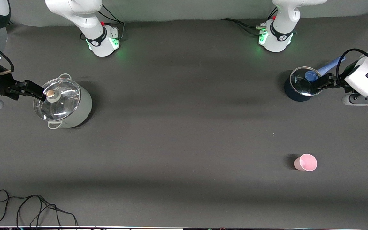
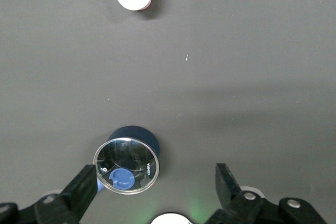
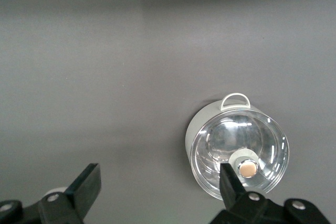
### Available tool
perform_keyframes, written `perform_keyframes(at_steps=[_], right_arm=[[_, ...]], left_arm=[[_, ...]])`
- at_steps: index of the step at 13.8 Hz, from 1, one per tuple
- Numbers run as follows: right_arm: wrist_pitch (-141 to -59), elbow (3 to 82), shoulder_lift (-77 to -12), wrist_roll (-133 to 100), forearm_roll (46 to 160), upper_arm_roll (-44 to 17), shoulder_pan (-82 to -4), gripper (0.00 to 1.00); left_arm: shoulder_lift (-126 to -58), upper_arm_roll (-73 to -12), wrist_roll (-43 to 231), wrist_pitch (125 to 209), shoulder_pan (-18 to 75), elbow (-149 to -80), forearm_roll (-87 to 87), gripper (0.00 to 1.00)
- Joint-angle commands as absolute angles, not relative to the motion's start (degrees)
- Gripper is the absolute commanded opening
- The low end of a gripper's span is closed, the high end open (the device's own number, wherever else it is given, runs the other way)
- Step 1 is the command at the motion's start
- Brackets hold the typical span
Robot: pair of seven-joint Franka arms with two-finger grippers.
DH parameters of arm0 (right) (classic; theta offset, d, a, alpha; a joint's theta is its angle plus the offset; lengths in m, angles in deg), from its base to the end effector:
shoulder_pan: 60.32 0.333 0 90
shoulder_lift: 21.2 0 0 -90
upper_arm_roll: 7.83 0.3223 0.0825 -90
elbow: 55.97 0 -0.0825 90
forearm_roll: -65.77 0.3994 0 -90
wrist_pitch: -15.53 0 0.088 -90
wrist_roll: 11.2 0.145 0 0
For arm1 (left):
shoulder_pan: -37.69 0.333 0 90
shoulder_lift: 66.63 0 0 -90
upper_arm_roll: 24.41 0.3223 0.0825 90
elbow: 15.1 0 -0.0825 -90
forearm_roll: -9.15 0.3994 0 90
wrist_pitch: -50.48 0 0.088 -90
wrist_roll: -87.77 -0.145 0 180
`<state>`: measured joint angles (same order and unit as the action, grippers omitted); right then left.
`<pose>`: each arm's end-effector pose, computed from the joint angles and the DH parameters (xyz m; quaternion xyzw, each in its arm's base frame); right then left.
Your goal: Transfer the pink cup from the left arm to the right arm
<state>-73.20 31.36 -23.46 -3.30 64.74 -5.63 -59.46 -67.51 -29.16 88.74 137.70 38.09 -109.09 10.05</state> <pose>0.5791 0.0279 0.5909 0.9990 -0.0424 -0.0067 0.0089 0.5589 -0.0399 0.5469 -0.9973 0.0296 0.0663 0.0103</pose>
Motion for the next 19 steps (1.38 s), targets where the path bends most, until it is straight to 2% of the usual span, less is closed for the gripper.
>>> perform_keyframes(at_steps=[1,8,11,14,19], right_arm=[[-72.5,30.9,-23.4,-3.0,64.6,-5.3,-59.6,1.00],[-72.6,30.5,-23.8,-3.0,64.6,-5.3,-59.8,1.00],[-72.5,30.6,-23.7,-3.7,64.6,-5.5,-60.2,1.00],[-72.5,30.7,-23.7,-3.6,64.6,-5.5,-60.2,1.00],[-72.5,30.8,-23.7,-2.9,64.6,-5.5,-59.9,1.00]], left_arm=[[-66.9,-28.5,88.0,138.3,37.2,-109.8,10.0,1.00],[-69.0,-28.5,87.4,139.5,37.2,-107.7,10.2,1.00],[-74.2,-28.3,72.3,141.2,38.6,-102.2,9.9,1.00],[-80.6,-28.5,53.8,146.3,43.4,-97.7,5.6,1.00],[-91.7,-28.5,17.9,152.1,56.3,-97.4,-14.6,1.00]])
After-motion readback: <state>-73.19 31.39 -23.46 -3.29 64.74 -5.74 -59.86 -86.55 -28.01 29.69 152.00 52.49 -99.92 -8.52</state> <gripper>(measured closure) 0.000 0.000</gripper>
